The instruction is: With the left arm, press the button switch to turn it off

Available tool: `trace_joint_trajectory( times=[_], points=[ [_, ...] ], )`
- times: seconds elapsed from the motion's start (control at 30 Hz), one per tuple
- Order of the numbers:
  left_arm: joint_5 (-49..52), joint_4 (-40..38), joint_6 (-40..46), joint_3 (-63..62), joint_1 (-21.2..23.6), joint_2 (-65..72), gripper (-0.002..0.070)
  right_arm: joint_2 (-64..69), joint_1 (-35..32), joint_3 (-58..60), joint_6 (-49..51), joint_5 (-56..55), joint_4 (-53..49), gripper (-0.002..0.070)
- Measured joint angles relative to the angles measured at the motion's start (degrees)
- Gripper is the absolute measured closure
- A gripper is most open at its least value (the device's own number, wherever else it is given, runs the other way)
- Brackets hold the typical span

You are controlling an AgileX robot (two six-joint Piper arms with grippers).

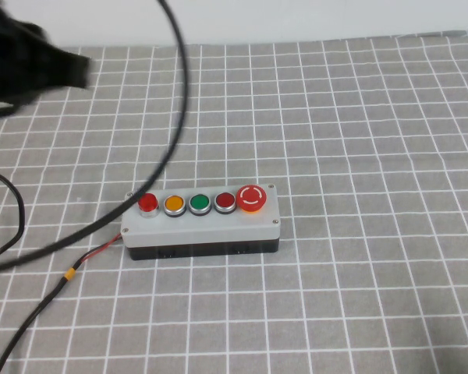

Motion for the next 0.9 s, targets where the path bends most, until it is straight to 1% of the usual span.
trace_joint_trajectory(
  times=[0.17, 0.27, 0.43, 0.63, 0.77, 0.9],
  points=[
    [3.2, 0.0, 0.0, 0.1, 0.0, -9.4, 0.0678, 0.0, 0.0, 0.0, 0.0, 0.0, 0.0, 0.0694],
    [4.1, 0.1, -0.6, 2.2, 0.0, -15.4, 0.0678, 0.0, 0.0, 0.0, 0.0, 0.0, 0.0, 0.0694],
    [4.2, 2.0, -3.2, 9.8, 0.0, -26.7, 0.0678, 0.0, 0.0, 0.0, 0.0, 0.0, 0.0, 0.0694],
    [1.9, 1.9, -4.4, 21.0, 0.0, -39.9, 0.0678, 0.0, 0.0, 0.0, 0.0, 0.0, 0.0, 0.0694],
    [2.0, 1.1, -5.2, 27.1, 0.0, -45.4, 0.0678, 0.0, 0.0, 0.0, 0.0, 0.0, 0.0, 0.0694],
    [3.3, 0.5, -5.8, 31.6, 0.0, -47.5, 0.0678, 0.0, 0.0, 0.0, 0.0, 0.0, 0.0, 0.0694]
  ],
)
